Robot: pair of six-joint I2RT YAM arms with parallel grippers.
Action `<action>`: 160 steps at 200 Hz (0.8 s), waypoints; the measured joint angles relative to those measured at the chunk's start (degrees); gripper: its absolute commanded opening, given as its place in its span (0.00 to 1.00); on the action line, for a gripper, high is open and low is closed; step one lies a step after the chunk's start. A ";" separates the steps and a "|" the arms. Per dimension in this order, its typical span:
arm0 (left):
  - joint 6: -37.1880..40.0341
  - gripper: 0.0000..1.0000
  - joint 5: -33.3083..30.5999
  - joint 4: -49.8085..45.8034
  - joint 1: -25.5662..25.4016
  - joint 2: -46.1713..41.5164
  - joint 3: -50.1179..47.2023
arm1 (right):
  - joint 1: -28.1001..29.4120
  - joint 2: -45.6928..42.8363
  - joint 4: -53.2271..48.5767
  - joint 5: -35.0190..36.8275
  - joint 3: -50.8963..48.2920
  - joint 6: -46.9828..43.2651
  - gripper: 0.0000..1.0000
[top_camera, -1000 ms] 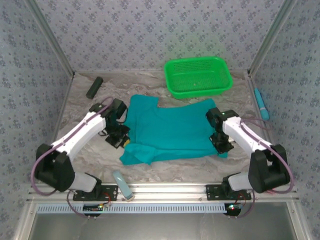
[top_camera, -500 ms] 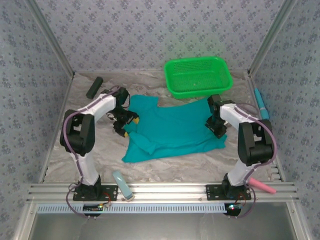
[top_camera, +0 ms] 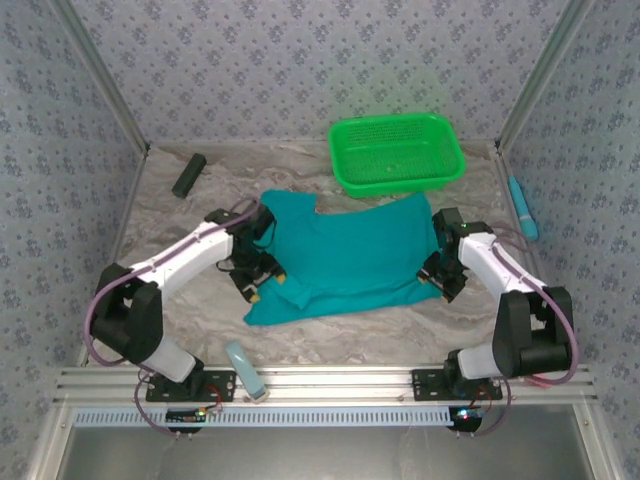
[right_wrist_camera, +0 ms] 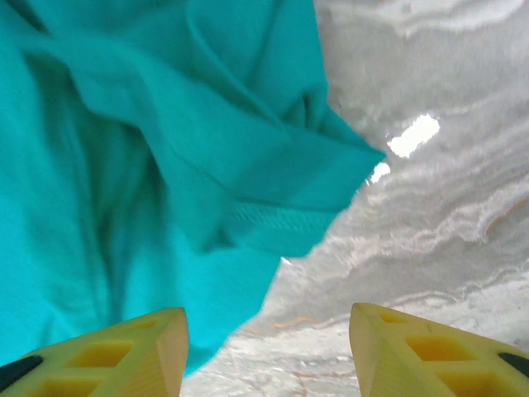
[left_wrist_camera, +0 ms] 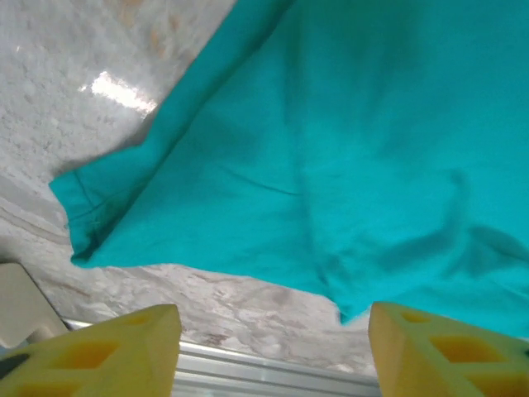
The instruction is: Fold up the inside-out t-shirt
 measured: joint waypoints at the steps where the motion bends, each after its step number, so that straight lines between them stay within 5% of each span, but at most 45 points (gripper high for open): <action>1: -0.33 0.51 -0.02 0.09 -0.20 0.13 -0.33 | 0.09 -0.04 0.00 0.02 -0.11 0.00 0.54; 73: -2.97 0.31 -7.08 4.72 -3.98 6.10 -6.40 | 3.30 -1.20 6.99 10.27 -7.98 0.35 0.44; 100: -3.78 0.05 -7.85 5.86 -3.78 7.85 -7.17 | 3.52 -0.61 8.87 14.58 -8.00 0.52 0.42; 160: -3.02 0.00 -7.28 3.32 -0.26 9.53 -5.64 | 2.40 3.30 12.15 19.43 -5.73 -7.37 0.00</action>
